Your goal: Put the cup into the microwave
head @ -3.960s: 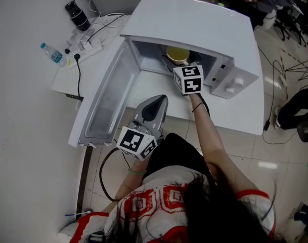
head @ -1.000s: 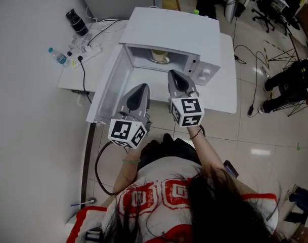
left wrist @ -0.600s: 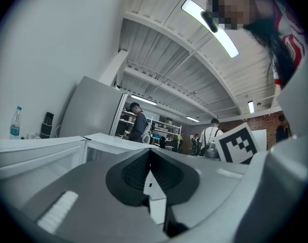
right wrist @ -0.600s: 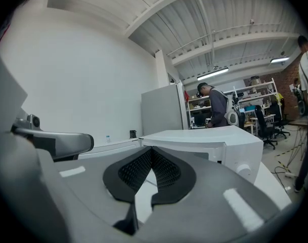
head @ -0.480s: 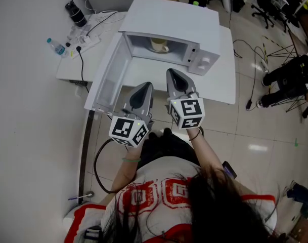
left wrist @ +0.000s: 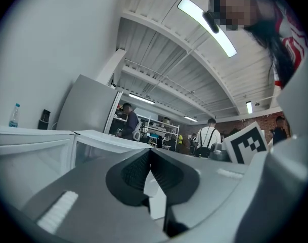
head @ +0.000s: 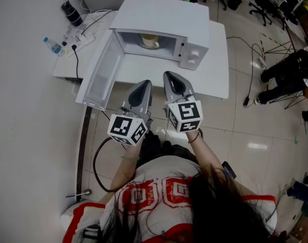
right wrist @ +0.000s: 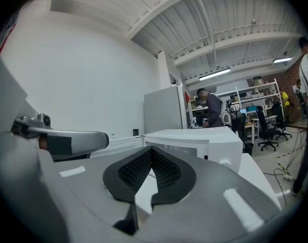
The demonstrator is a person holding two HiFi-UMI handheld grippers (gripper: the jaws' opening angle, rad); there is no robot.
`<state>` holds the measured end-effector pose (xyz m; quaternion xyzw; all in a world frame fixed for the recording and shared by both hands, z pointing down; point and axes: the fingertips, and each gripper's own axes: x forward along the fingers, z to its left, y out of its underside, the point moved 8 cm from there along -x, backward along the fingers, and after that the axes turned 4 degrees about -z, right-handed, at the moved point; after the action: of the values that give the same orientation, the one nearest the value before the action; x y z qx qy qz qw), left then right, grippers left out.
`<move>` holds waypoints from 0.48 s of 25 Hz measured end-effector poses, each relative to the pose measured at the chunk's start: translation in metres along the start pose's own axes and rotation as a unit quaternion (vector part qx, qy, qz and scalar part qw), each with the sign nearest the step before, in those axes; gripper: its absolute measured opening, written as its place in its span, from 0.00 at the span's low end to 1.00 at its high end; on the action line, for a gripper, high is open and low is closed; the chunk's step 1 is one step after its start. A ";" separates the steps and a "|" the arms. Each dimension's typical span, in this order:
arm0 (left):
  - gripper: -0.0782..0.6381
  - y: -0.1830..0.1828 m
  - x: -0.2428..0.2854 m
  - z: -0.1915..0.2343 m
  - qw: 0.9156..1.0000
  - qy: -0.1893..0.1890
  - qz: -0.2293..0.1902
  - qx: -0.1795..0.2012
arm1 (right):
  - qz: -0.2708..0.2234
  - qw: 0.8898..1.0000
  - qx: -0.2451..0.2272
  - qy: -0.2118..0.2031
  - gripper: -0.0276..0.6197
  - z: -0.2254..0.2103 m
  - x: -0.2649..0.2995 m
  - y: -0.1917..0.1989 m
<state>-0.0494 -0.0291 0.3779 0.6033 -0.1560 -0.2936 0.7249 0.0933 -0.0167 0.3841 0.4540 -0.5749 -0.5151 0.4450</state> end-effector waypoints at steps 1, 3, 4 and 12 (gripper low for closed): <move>0.09 0.001 0.000 -0.006 1.000 0.001 0.000 0.000 | 0.001 1.000 -0.001 -0.001 0.05 -0.001 -0.006 0.000; 0.09 0.003 0.001 -0.018 1.000 0.002 0.001 -0.001 | 0.000 1.000 -0.003 -0.005 0.05 -0.003 -0.017 -0.001; 0.09 0.004 0.000 -0.024 1.000 0.004 0.002 -0.001 | 0.000 1.000 -0.002 -0.008 0.05 -0.003 -0.022 -0.002; 0.09 0.013 -0.014 -0.056 1.000 0.009 0.016 0.010 | -0.006 1.000 0.014 -0.009 0.05 -0.003 -0.051 0.005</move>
<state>-0.0246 0.0242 0.3794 0.6109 -0.1620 -0.2743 0.7248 0.1061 0.0335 0.3872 0.4592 -0.5832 -0.5140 0.4299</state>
